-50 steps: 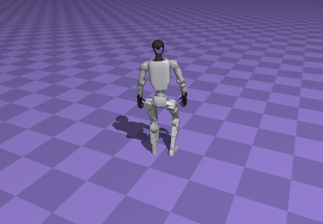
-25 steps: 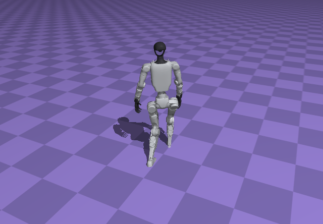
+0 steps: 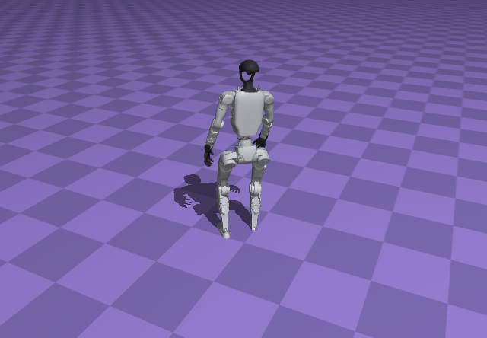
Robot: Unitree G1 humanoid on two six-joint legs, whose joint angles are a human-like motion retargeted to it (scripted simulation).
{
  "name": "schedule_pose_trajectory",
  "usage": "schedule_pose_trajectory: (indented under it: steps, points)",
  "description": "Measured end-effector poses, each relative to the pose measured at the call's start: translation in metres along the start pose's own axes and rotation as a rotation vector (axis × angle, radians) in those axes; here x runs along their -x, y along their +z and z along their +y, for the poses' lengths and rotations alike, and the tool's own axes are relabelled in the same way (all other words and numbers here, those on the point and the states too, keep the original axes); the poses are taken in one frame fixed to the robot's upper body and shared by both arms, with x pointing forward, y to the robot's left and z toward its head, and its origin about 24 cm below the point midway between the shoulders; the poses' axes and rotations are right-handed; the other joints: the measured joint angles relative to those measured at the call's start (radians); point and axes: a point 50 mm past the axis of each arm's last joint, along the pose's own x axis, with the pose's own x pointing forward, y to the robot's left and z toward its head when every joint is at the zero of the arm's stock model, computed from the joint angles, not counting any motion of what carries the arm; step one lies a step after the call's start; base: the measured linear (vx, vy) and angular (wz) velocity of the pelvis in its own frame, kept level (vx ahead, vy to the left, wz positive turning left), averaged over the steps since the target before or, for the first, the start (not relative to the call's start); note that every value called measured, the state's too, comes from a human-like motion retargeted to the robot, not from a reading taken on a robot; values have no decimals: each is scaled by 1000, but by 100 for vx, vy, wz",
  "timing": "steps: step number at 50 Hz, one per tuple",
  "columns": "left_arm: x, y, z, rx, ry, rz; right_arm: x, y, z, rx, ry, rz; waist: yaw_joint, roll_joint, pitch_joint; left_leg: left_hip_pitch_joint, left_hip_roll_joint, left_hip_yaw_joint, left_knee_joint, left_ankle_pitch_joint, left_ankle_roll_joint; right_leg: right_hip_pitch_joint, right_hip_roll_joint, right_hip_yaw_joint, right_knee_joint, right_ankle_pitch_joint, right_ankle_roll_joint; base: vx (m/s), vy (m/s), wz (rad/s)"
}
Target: Walk
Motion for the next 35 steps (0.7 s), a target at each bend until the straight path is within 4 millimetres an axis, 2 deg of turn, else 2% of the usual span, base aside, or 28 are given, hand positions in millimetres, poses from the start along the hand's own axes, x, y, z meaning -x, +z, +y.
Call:
schedule_pose_trajectory:
  steps: [5,10,12,17,35]
  points:
    - [0,-9,-4,5,-18,47,-1,-3,11,-7,36,10,-54,-23,-30,43,-52,1,-202,94,-4,-12,-40,6,-5,-12,-2,11,4,43]
    - [1,-18,-10,12,-35,91,-3,-10,38,-18,105,29,-84,-21,-51,32,-55,-3,-185,60,6,-35,-48,6,54,-42,-10,10,6,30]
    - [1,-20,-6,13,-31,103,-3,-14,45,-21,124,41,-107,-33,-55,108,-71,-4,-318,100,7,12,-54,7,-10,-27,-14,14,4,39]
    - [2,-23,-7,11,-31,119,0,-31,62,-39,160,91,-133,-37,-71,102,-78,-11,-278,67,7,9,-66,0,47,-46,-20,9,5,29]
    - [4,-26,-5,-30,-25,95,11,-73,88,-147,185,195,-184,-46,-89,201,-89,-51,-305,12,14,123,-72,-40,52,-48,-48,9,3,25]
